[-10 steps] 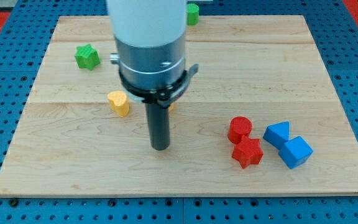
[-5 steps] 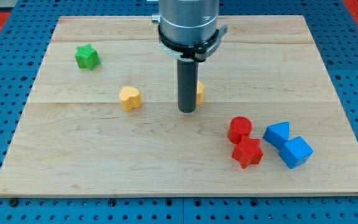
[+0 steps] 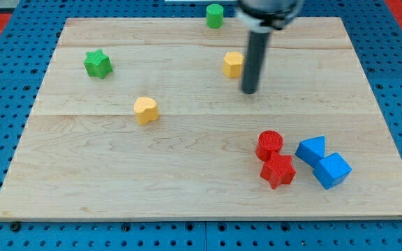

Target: Move the yellow hexagon towards the top right side of the board

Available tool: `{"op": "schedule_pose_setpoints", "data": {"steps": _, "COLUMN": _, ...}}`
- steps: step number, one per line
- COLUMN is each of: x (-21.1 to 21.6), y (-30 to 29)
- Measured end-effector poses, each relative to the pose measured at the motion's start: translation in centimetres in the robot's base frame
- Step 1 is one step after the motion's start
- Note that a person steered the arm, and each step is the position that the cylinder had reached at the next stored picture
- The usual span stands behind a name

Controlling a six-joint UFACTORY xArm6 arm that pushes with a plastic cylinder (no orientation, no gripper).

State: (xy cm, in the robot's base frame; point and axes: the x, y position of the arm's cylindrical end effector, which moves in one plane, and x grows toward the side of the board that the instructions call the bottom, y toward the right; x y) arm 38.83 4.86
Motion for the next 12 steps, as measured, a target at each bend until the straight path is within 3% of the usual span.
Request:
{"op": "schedule_pose_setpoints", "data": {"steps": 1, "x": -3.6, "y": 0.6}}
{"op": "schedule_pose_setpoints", "data": {"steps": 2, "x": -8.1, "y": 5.5}}
{"op": "schedule_pose_setpoints", "data": {"steps": 3, "x": -5.9, "y": 4.8}}
{"op": "schedule_pose_setpoints", "data": {"steps": 4, "x": -3.3, "y": -0.6}}
{"op": "schedule_pose_setpoints", "data": {"steps": 5, "x": -8.9, "y": -1.3}}
{"op": "schedule_pose_setpoints", "data": {"steps": 6, "x": -11.7, "y": 5.9}}
{"op": "schedule_pose_setpoints", "data": {"steps": 8, "x": -7.8, "y": 11.4}}
{"op": "schedule_pose_setpoints", "data": {"steps": 9, "x": -8.6, "y": 17.4}}
{"op": "schedule_pose_setpoints", "data": {"steps": 10, "x": -12.8, "y": 17.4}}
{"op": "schedule_pose_setpoints", "data": {"steps": 11, "x": -10.5, "y": 18.9}}
{"op": "schedule_pose_setpoints", "data": {"steps": 12, "x": -8.7, "y": 13.6}}
